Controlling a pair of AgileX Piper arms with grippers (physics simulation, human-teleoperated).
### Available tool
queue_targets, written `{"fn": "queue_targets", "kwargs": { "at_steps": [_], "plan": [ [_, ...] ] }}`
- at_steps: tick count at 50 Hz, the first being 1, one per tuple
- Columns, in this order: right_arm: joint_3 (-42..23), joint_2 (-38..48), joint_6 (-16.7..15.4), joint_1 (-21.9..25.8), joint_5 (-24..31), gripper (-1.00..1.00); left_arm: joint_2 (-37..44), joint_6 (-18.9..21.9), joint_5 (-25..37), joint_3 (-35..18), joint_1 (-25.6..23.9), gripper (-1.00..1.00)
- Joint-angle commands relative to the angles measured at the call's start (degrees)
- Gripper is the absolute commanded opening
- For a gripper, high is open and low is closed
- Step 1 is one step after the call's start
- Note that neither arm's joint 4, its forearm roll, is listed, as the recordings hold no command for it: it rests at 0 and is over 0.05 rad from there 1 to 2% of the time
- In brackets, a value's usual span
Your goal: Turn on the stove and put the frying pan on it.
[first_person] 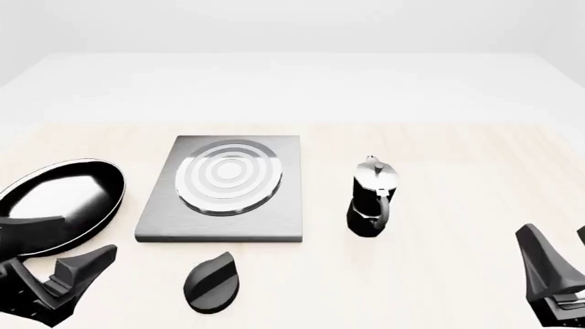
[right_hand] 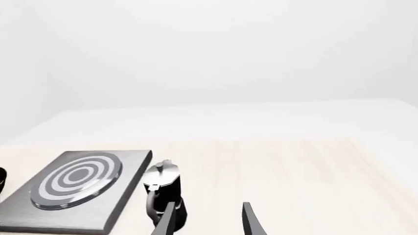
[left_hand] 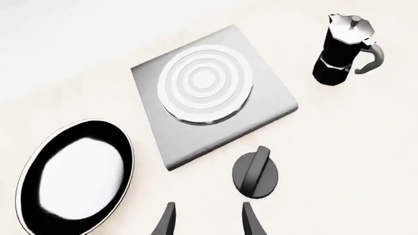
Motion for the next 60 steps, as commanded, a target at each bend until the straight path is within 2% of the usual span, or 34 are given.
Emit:
{"fn": "queue_targets", "kwargs": {
  "at_steps": [1, 2, 3, 10, 14, 18, 20, 29, 33, 35, 36, 39, 47, 60],
  "plan": [
    [-0.48, 0.0, 0.25, 0.67, 0.16, 1.0, -0.11, 5.66, 2.19, -0.75, 7.93, 1.0],
    [-0.18, 0.0, 0.66, 0.83, -0.14, 1.0, 1.31, 8.67, 1.11, -0.85, 13.79, 1.0],
    [0.13, 0.0, 0.84, 0.83, -0.38, 1.0, 1.8, 10.17, 0.93, -0.67, 16.09, 1.0],
    [0.61, 0.0, 1.24, 0.89, -0.75, 1.0, 1.55, 13.01, 1.92, -0.23, 18.97, 1.0],
    [0.83, 0.0, 1.63, 1.27, -1.01, 1.0, 1.72, 15.88, 1.3, 1.11, 23.51, 1.0],
    [1.01, 0.0, 1.79, 1.37, -1.2, 1.0, 1.37, 16.21, 1.67, 1.35, 24.91, 1.0],
    [1.22, 0.0, 1.9, 1.4, -1.39, 1.0, 0.87, 18.02, 1.67, 2.22, 26.31, 1.0],
    [1.66, 0.0, 2.6, 1.8, -1.93, 1.0, 0.27, 20.32, 2.39, 2.57, 30.14, 1.0],
    [1.67, 0.0, 2.87, 1.9, -2.03, 1.0, 0.97, 24.94, 0.26, 4.07, 34.24, 1.0],
    [1.6, 0.0, 2.92, 1.9, -2.03, 1.0, 1.34, 24.61, 0.13, 3.69, 34.62, 1.0],
    [1.57, 0.0, 2.95, 1.9, -2.06, 1.0, 1.5, 26.95, -0.7, 4.41, 36.18, 1.0],
    [1.45, 0.0, 3.08, 1.83, -2.04, 1.0, 1.88, 26.08, -0.46, 3.64, 36.15, 1.0],
    [1.46, 0.0, 3.28, 1.72, -2.04, 1.0, 4.4, 31.72, -4.96, 5.65, 41.56, 1.0],
    [1.22, 0.0, 3.22, 2.0, -1.95, 1.0, 6.69, 35.84, -7.98, 6.57, 45.86, 1.0]
  ]
}}
